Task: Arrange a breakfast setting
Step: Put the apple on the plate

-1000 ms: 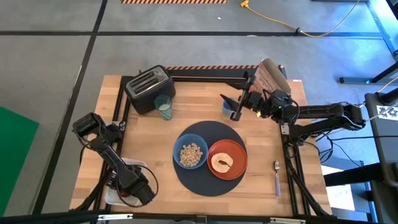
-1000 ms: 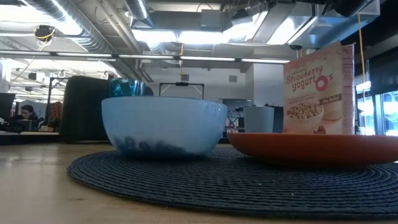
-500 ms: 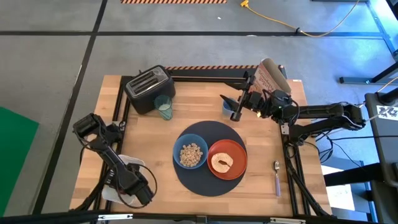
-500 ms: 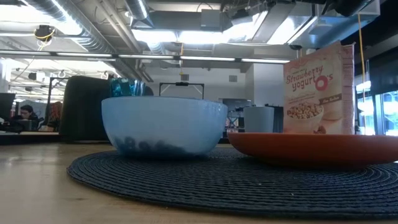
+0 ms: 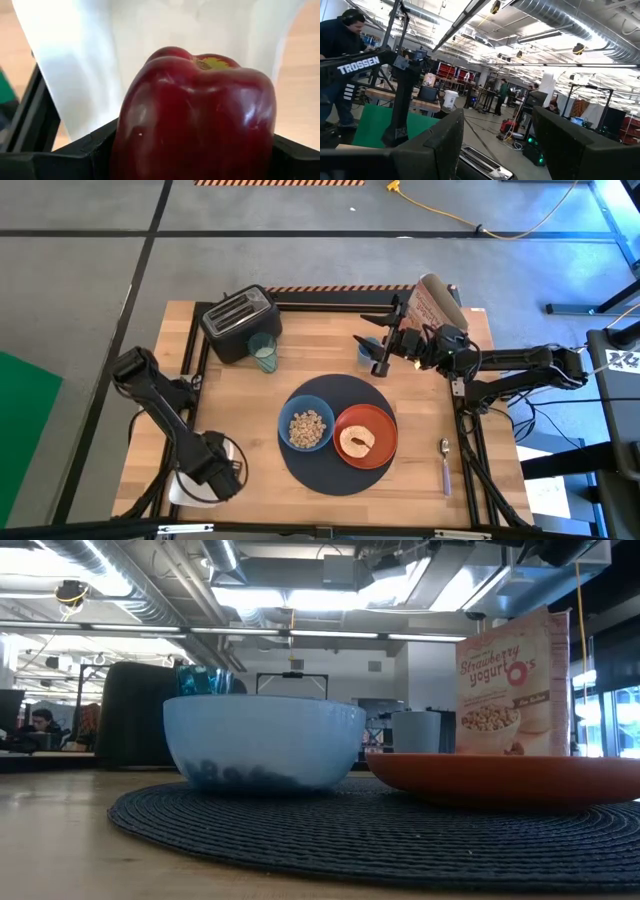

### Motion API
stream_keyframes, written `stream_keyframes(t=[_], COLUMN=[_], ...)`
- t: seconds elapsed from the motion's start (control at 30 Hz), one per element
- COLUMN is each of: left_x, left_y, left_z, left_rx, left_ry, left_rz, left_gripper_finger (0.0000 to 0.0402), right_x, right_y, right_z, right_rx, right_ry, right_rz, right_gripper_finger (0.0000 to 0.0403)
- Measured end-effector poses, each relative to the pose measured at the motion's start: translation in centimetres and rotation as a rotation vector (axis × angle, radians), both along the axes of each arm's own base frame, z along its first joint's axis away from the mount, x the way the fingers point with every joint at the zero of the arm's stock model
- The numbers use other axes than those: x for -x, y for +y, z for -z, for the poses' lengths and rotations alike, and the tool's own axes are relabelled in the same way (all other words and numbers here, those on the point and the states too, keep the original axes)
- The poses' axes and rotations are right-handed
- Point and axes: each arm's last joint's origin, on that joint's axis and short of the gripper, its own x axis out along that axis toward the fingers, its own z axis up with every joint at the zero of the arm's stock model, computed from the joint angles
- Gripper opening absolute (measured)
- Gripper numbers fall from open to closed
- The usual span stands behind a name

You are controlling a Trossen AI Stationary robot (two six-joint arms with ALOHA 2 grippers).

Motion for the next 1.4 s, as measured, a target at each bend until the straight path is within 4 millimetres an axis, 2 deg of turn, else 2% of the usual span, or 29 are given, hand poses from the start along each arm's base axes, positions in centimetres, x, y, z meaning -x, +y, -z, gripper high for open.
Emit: stream_keyframes(t=[0.13,0.3,0.43,0.53,0.8,1.03,1.27,1.4], left_x=[-0.1,-1.0,-1.9,-2.6,-4.0,-5.2,-6.5,-7.5], left_y=[0.8,2.5,4.1,4.9,6.5,7.5,7.3,7.0], left_z=[-1.0,-2.2,-3.4,-4.1,-4.2,-5.7,-9.0,-9.9], left_rx=[-0.053,-0.182,-0.297,-0.335,-0.35,-0.409,-0.639,-0.821], left_ry=[-0.106,-0.319,-0.476,-0.532,-0.489,-0.476,-0.47,-0.386], left_rz=[0.016,0.085,0.262,0.415,0.731,0.943,1.313,1.594], left_gripper_finger=[0.0306,0.0306,0.0306,0.0306,0.0306,0.0306,0.0306,0.0306], right_x=[0.0,-0.1,-0.5,-0.9,-2.8,-4.2,-5.2,-5.4], right_y=[0.0,0.1,0.1,-0.1,0.4,0.3,0.2,0.4], right_z=[0.0,0.1,0.3,0.1,2.9,5.0,6.3,6.3], right_rx=[0.008,0.055,0.086,0.036,-0.375,-0.433,-0.57,-0.646], right_ry=[0.001,0.019,0.137,0.249,0.435,0.524,0.545,0.533], right_rz=[-0.007,-0.029,-0.031,-0.046,-0.353,-0.377,-0.378,-0.454], right_gripper_finger=[0.0225,0.0225,0.0225,0.0225,0.0225,0.0225,0.0225,0.0225])
